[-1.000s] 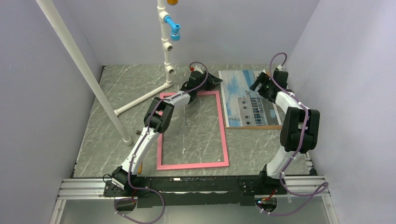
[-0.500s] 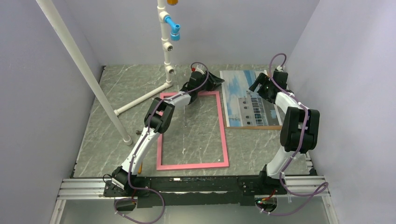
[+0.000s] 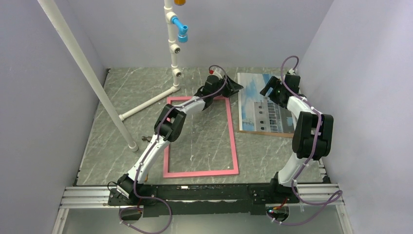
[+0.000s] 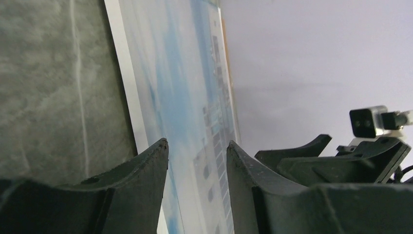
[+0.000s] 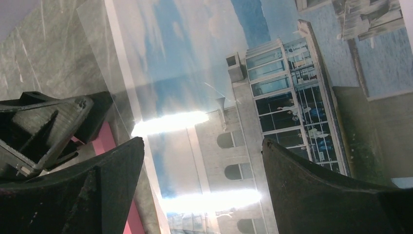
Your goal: Take the photo out of the frame
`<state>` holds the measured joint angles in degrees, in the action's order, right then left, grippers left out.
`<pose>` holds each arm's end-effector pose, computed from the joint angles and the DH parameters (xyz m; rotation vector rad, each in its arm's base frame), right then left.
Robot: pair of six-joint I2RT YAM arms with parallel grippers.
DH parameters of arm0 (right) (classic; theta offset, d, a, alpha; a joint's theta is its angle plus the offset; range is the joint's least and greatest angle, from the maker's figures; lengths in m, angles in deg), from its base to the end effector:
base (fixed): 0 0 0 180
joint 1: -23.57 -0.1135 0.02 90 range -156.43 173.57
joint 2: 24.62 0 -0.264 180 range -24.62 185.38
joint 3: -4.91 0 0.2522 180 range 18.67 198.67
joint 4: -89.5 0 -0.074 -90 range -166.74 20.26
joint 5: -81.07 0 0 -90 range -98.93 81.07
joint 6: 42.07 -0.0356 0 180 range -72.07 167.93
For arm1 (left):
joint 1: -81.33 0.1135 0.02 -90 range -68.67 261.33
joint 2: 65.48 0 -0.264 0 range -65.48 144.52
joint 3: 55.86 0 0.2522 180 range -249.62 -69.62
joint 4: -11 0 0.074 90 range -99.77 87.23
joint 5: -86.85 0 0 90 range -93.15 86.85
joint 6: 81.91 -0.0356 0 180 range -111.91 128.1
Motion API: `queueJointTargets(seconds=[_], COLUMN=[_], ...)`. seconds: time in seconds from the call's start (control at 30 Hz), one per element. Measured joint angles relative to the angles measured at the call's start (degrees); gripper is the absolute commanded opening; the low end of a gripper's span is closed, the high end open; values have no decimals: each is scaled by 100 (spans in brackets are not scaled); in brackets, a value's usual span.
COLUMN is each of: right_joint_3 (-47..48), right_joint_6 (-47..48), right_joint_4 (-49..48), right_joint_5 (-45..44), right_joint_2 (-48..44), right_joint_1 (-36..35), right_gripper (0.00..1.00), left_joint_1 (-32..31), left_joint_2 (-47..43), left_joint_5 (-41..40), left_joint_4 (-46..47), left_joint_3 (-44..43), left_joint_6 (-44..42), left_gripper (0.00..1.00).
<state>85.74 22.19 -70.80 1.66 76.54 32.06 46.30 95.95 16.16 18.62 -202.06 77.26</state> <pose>0.3877 -0.0513 0.2148 0.5768 2.2078 0.3682 0.5011 -0.3657 0.1171 -0.2978 1.9692 -1.5664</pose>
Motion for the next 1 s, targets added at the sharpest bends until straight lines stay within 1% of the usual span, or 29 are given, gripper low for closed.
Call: queueJointTargets(seconds=[0.1,0.23,0.4,0.57,0.7,0.9,1.0], right_joint_3=[-31,-140,-186,-396,-428,-428,-426], right_joint_6=[-2,-24,-22,-11,98,181,203], right_joint_4=[-2,4,0,-59,-59,20,109], right_joint_5=[-120,-286,-232,-2,155,146,127], right_joint_2=[-2,-4,-7,-120,-212,-354,-389], right_joint_1=[0,13,2,-120,-398,-935,-1019], right_gripper=[93,94,94,95,95,94,93], left_joint_1=[-44,-48,-37,-7,13,83,160], left_joint_2=[-2,-90,-361,-778,-1078,-1862,-2404], left_joint_5=[116,341,608,745,846,1091,1248], left_joint_4=[-85,-520,-1141,-1906,-2343,-2566,-2634], left_joint_3=[-7,-151,-24,208,358,1021,1366], left_joint_6=[-243,-789,-1432,-2120,-2535,-2756,-2804], left_gripper=[63,70,77,78,77,76,76])
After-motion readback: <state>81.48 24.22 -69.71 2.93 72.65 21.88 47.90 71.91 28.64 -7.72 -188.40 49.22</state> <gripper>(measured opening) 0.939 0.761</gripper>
